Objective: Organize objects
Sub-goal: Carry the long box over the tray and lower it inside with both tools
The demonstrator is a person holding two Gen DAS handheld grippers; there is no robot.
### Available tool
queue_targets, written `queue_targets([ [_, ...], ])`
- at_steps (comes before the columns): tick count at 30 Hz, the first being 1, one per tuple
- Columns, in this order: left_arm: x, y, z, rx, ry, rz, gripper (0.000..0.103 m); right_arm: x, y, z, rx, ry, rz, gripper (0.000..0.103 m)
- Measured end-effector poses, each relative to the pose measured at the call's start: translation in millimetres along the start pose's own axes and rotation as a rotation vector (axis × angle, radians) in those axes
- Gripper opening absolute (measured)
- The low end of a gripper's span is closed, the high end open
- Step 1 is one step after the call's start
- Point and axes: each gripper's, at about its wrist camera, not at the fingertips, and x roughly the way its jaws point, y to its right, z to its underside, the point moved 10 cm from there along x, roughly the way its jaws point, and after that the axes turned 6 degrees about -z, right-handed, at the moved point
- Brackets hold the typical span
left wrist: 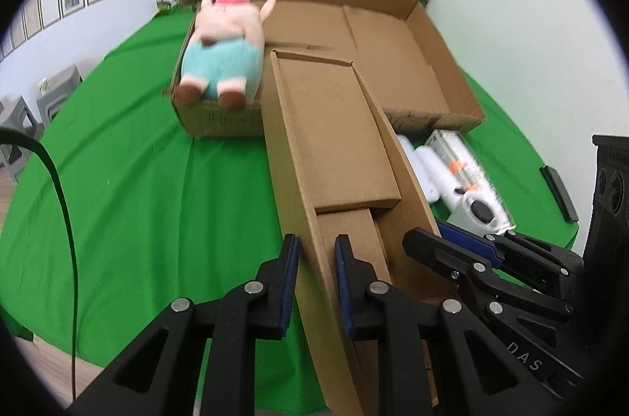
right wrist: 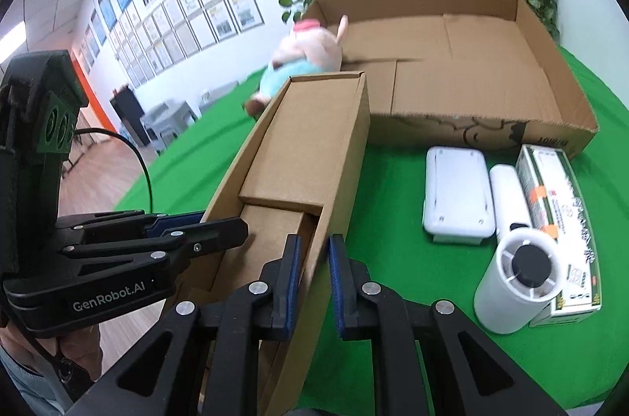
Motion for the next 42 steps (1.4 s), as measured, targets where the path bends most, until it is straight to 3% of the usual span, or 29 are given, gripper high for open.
queue_targets([
  [10, -21, 41, -59, 0.085, 0.149, 0.027, 0.016, -48, 18, -46, -0.007, 0.155, 0.06, 0.013],
  [19, -48, 71, -133, 0.127, 0.327, 0.045, 0.015, -88, 29, -112, -0.065, 0.29, 0.138, 0.013],
  [25, -55, 69, -182, 0.127, 0.393, 0.045, 0.014, -104, 25, -165, -0.112, 0.349, 0.177, 0.013],
  [33, -33, 44, -242, 0.072, 0.398, 0.006, 0.013, -84, 27, -244, -0.171, 0.331, 0.18, 0.013],
  [38, 4, 25, -255, 0.027, 0.337, 0.002, 0.012, -41, 43, -272, -0.173, 0.281, 0.176, 0.013],
  [42, 44, 11, -252, 0.011, 0.272, -0.023, 0.012, 9, 60, -276, -0.156, 0.221, 0.163, 0.013],
])
